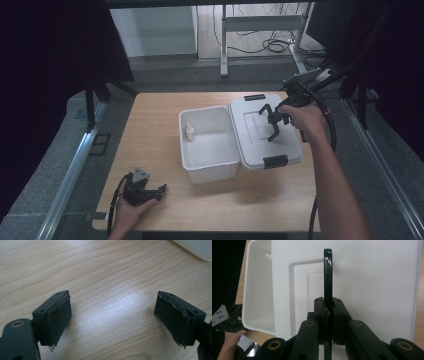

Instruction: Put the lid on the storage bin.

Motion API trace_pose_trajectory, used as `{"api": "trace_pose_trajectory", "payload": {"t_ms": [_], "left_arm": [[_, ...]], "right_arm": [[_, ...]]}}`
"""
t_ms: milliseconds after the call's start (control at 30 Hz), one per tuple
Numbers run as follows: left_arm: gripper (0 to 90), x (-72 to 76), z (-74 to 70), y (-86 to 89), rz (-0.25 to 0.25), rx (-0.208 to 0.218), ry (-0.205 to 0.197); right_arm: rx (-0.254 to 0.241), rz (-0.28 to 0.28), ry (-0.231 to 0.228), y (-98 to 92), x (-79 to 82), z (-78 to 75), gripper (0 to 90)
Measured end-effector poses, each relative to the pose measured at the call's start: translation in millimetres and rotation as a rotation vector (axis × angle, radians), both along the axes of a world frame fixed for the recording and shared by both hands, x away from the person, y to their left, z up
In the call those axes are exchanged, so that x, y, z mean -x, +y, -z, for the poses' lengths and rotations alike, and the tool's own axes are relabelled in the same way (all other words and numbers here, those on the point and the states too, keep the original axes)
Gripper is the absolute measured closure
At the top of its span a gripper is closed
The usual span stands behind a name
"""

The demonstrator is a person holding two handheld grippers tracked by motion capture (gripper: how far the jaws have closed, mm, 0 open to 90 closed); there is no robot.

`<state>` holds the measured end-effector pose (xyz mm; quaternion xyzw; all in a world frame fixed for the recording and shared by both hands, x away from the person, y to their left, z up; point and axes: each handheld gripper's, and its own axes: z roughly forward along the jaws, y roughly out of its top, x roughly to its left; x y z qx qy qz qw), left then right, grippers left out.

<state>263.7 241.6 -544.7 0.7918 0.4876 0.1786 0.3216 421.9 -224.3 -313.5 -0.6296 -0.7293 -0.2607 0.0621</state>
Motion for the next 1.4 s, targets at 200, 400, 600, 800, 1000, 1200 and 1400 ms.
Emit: {"api": "trace_pose_trajectory", "payload": {"t_ms": [200,400,600,800,1000,1200,1400], "left_arm": [[14.2,0.0,0.0,0.0,0.000,0.000,0.000],[14.3,0.3,0.1,-0.3,-0.003,0.002,0.001],[14.3,0.3,0.1,-0.2,-0.002,0.002,0.001],[14.3,0.3,0.0,-0.2,-0.001,0.001,0.001],[14.3,0.3,0.1,-0.2,0.001,0.001,0.001],[14.3,0.3,0.1,-0.2,0.001,0.001,0.001],[14.3,0.3,0.1,-0.2,0.001,0.001,0.001]], "right_arm": [[-0.012,-0.007,-0.002,8.1,-0.9,-3.1,84.0],[-0.010,-0.019,-0.003,19.6,-3.2,-2.5,84.0],[-0.004,-0.031,-0.004,32.5,-5.1,-4.2,83.9],[-0.004,-0.032,-0.011,44.8,-6.3,-4.9,83.9],[-0.012,-0.043,-0.006,55.0,-8.1,-1.8,84.0],[-0.025,-0.041,-0.018,60.2,-8.6,-0.3,84.0],[-0.047,-0.041,-0.017,62.4,-8.9,-0.3,83.9]]}}
